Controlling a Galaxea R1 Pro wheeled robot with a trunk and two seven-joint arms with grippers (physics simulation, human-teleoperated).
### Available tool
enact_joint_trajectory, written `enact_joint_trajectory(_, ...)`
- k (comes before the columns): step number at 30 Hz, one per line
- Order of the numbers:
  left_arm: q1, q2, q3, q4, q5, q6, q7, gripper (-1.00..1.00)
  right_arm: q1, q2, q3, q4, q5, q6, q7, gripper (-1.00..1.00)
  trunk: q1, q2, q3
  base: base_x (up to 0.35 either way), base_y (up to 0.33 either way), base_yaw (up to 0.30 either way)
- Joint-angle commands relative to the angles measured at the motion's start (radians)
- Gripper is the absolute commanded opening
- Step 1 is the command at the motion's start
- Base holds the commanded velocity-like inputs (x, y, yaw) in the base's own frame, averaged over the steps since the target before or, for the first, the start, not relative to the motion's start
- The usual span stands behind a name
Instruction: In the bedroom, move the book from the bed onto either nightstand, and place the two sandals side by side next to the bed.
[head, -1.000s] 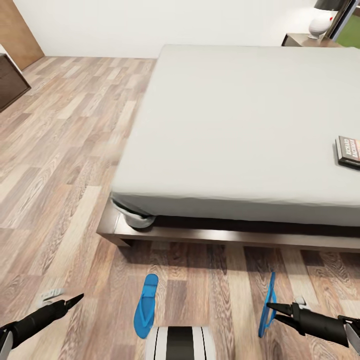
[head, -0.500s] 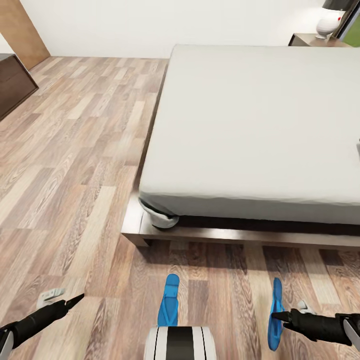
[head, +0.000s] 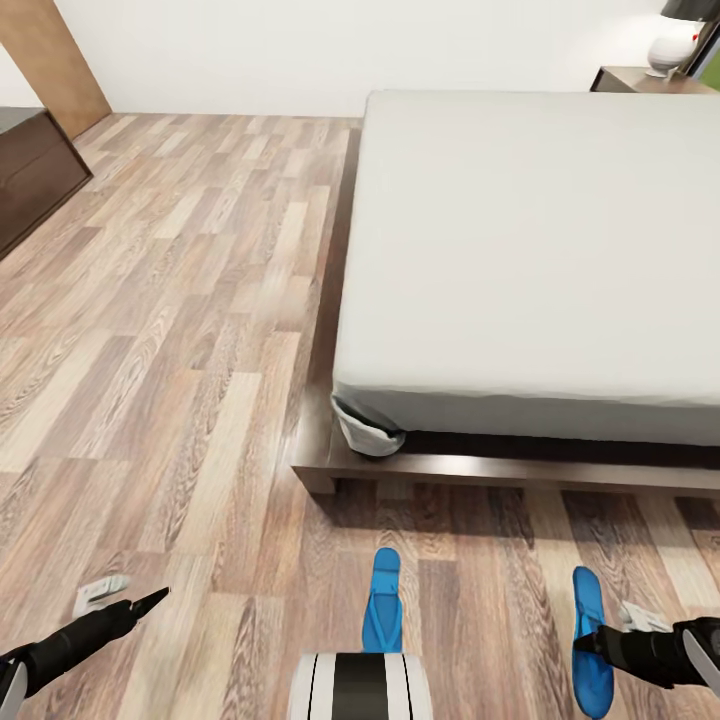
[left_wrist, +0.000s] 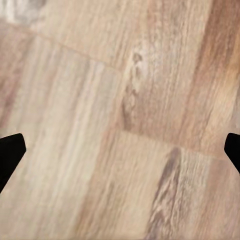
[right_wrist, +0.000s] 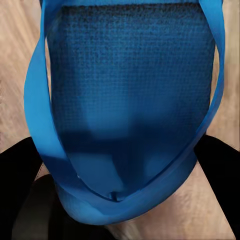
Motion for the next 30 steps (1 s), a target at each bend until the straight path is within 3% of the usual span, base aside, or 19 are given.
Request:
enact_joint_trajectory(1,-0.001,-0.001,0.006,-0.001,-0.008,0.008,-0.008,1.0,0.0,0.0,-0.004,-0.003,0.0,0.006,0.0,-1.0,0.0,0.0,-0.001,0.0,0.141,0.0)
enact_joint_trajectory(14,-0.001,-0.002,0.006,-0.001,-0.007,0.007,-0.006,1.0,0.0,-0.001,-0.007,-0.009,0.0,-0.003,-0.006,-1.0,0.0,0.0,-0.001,0.0,0.033,0.0)
enact_joint_trajectory(30,-0.001,-0.004,0.006,0.02,-0.009,-0.01,-0.006,1.0,0.0,-0.001,-0.005,-0.011,0.004,-0.003,-0.011,-1.0,0.0,0.0,-0.001,0.0,0.298,0.0)
